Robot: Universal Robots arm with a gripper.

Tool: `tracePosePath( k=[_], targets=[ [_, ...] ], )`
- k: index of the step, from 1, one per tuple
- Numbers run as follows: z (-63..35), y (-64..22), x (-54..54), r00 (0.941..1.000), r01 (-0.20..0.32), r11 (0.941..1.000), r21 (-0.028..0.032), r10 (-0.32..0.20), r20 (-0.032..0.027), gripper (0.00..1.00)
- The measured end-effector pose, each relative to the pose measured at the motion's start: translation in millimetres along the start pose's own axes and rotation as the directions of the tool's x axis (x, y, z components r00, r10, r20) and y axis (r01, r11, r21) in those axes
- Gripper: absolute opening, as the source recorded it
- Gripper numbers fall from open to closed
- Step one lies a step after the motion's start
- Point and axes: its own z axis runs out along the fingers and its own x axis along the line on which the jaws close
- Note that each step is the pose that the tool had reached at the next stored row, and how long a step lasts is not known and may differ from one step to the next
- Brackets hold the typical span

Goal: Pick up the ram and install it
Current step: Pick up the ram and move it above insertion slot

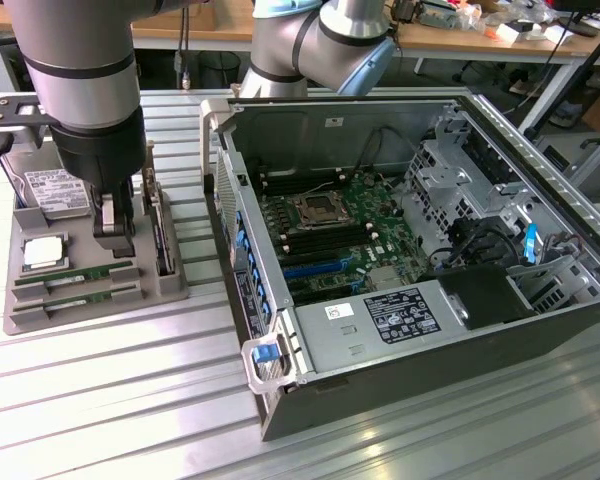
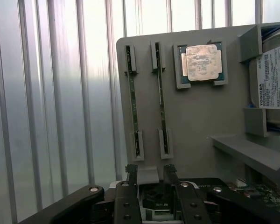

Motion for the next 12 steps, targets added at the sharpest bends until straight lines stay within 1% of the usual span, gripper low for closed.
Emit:
tracePosePath(
  k=[12],
  targets=[
    [7.3, 0.0, -0.2, 1.0, 0.0, 1.0, 0.0, 0.0, 0.0, 0.36]
  ],
)
